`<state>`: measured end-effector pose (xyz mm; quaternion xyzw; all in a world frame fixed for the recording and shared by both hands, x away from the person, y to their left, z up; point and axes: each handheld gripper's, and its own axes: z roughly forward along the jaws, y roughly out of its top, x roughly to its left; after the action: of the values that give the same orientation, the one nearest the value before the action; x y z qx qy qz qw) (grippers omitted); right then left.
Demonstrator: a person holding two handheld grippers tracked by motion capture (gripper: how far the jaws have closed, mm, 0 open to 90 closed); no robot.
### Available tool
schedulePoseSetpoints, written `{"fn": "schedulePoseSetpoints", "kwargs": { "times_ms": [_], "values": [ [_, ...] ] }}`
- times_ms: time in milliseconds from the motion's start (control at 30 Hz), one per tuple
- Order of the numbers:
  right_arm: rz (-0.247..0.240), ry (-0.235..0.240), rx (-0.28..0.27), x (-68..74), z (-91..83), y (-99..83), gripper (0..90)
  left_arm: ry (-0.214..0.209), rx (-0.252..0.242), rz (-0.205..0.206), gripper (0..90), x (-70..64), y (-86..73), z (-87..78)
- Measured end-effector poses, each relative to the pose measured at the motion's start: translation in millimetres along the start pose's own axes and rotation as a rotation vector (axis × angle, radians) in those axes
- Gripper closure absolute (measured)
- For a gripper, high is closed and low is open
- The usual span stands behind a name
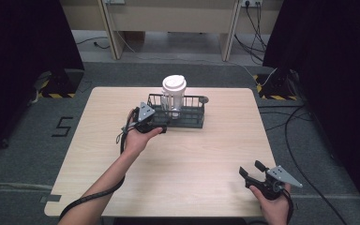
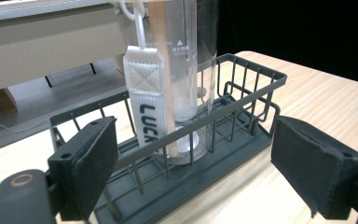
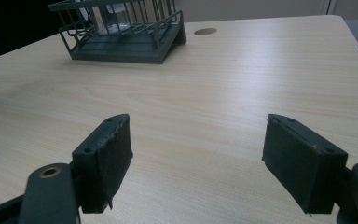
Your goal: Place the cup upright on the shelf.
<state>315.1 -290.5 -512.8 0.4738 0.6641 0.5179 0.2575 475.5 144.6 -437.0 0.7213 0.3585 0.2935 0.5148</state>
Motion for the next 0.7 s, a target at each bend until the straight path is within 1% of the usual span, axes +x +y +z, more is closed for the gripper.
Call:
{"fn": "schedulePoseSetpoints", "kwargs": {
  "times_ms": [33,167,200,400,467,500,700],
  "values": [
    [0.000,0.000,0.001,0.1,0.0,0.0,24.5,0.000,0.000,0.000,14.3,0.0,0.0,0.0],
    [-0.004,0.000,0.001,-0.1,0.3,0.0,24.5,0.001,-0.004,0.000,14.3,1.7,-3.6,-9.9],
    [-0.005,0.000,0.001,0.0,0.3,0.0,24.5,0.001,-0.004,0.000,14.3,1.7,-3.6,-9.9],
    [-0.005,-0.002,0.002,0.4,0.3,0.0,24.5,-0.007,-0.009,0.005,14.3,0.5,-9.4,-25.3],
    [-0.005,-0.003,0.002,0.6,0.2,0.0,24.5,-0.007,-0.011,0.006,14.3,0.5,-10.1,-27.5],
    [-0.005,-0.004,0.002,0.7,0.2,0.0,24.5,-0.007,-0.012,0.007,14.3,0.4,-11.7,-32.0],
    [-0.005,-0.004,0.003,0.8,0.3,0.0,24.5,-0.006,-0.016,0.007,14.3,0.4,-16.5,-45.0]
  ]
}}
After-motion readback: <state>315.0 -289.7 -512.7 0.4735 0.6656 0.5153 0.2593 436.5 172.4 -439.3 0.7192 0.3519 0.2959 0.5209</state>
